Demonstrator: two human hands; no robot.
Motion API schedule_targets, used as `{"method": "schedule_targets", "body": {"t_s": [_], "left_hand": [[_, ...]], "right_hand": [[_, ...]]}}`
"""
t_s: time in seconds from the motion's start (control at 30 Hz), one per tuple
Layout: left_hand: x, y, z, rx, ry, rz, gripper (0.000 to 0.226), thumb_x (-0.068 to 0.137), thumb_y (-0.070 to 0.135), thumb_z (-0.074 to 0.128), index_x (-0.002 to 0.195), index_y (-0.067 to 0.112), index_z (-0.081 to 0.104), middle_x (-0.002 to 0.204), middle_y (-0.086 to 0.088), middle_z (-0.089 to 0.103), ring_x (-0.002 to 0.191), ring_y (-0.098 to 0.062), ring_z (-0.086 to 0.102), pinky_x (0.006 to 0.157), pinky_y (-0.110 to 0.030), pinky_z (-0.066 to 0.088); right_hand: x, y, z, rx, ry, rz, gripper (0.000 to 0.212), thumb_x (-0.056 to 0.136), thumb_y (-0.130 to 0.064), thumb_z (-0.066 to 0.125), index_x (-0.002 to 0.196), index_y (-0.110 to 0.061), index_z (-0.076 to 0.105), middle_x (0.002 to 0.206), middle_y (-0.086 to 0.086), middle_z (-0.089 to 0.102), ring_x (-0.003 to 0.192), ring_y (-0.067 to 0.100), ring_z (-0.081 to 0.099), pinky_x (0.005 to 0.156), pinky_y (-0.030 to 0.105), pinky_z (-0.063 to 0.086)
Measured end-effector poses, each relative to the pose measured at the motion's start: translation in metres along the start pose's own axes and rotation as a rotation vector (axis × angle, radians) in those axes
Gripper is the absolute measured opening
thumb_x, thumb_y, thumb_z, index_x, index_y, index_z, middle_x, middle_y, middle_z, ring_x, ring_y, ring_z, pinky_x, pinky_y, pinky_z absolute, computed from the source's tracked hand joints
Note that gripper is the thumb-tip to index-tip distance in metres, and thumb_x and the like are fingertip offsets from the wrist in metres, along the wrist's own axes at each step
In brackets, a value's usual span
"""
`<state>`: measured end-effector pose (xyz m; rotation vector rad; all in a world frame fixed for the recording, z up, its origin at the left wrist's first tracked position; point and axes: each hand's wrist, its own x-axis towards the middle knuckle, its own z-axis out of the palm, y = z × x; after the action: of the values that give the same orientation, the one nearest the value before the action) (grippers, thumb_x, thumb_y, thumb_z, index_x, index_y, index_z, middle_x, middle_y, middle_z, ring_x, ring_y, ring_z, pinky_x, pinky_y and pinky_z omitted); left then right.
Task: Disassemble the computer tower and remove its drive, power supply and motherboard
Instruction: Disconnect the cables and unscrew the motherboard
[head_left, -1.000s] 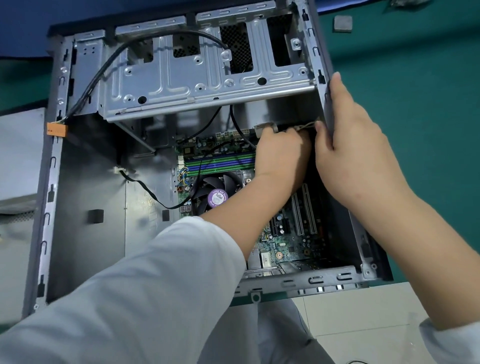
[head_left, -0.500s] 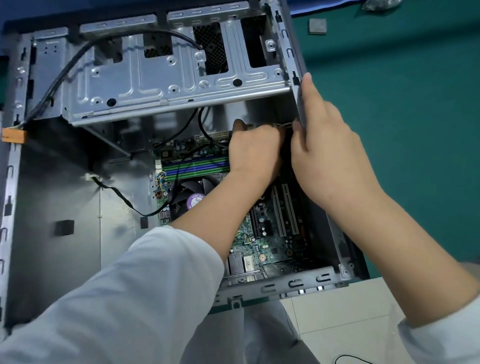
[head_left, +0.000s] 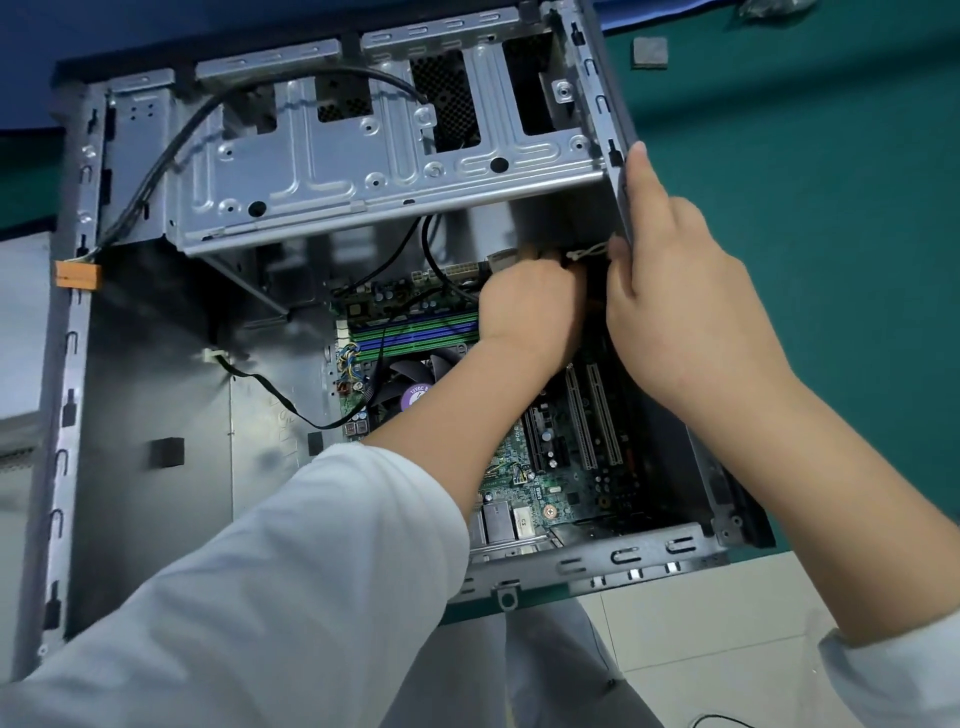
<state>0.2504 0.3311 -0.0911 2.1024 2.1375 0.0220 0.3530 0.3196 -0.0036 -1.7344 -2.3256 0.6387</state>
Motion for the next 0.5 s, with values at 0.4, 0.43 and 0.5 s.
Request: {"method": "schedule_targets", "body": {"t_s": [0.4, 0.43, 0.5], "left_hand": [[0.001, 0.008, 0.006, -0.063, 0.017, -0.099, 0.026, 0.085, 0.02, 0.05, 0.109, 0.02, 0.061, 0.111, -0.009, 0.06, 0.123, -0.031, 0.041, 0.062, -0.033, 0.034], [0.002, 0.008, 0.007, -0.064, 0.011, -0.107, 0.026, 0.085, 0.02, 0.05, 0.109, 0.02, 0.061, 0.112, -0.009, 0.06, 0.123, -0.031, 0.041, 0.064, -0.034, 0.034], [0.002, 0.006, 0.007, -0.047, 0.012, -0.084, 0.027, 0.084, 0.022, 0.05, 0.108, 0.02, 0.062, 0.113, -0.008, 0.061, 0.121, -0.031, 0.043, 0.073, -0.036, 0.038]], "right_hand": [[-0.002, 0.004, -0.001, 0.082, -0.004, -0.013, 0.058, 0.101, -0.026, 0.034, 0.152, -0.026, 0.006, 0.137, 0.01, 0.041, 0.104, 0.041, 0.05, 0.073, 0.037, 0.031], [-0.002, 0.004, -0.002, 0.088, -0.002, -0.013, 0.058, 0.101, -0.026, 0.034, 0.152, -0.026, 0.007, 0.138, 0.01, 0.041, 0.105, 0.041, 0.05, 0.075, 0.038, 0.033], [-0.002, 0.004, -0.002, 0.106, 0.005, -0.012, 0.058, 0.1, -0.025, 0.035, 0.152, -0.027, 0.009, 0.139, 0.01, 0.041, 0.108, 0.04, 0.05, 0.08, 0.039, 0.036]]}}
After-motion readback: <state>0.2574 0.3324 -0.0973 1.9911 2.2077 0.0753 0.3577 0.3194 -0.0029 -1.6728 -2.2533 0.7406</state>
